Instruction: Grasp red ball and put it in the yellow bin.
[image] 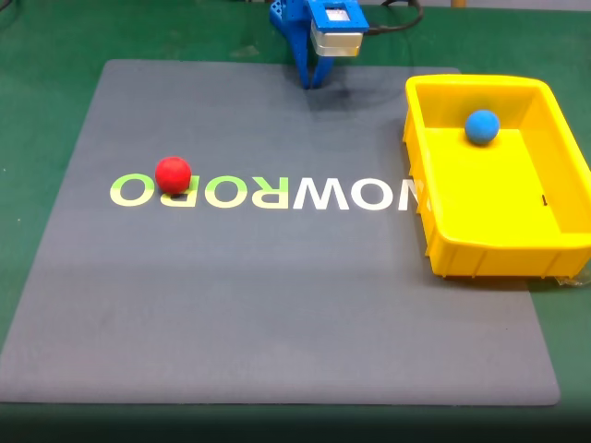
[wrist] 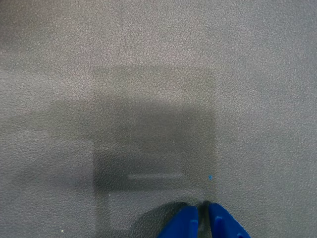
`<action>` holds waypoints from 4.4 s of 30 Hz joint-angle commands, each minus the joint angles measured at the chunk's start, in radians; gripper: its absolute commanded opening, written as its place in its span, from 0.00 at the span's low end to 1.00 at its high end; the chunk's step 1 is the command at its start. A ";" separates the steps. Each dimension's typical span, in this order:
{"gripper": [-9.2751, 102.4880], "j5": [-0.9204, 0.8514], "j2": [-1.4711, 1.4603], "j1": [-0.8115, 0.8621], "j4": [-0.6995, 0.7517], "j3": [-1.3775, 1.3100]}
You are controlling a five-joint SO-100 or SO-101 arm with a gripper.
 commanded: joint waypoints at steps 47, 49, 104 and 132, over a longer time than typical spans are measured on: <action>0.41 -0.112 -0.799 0.437 -0.629 -0.575; 0.41 -0.117 -0.936 0.469 -0.692 -0.653; 0.33 -0.018 -2.112 0.480 -0.920 -1.542; 0.08 0.080 -1.660 0.264 -0.761 -1.529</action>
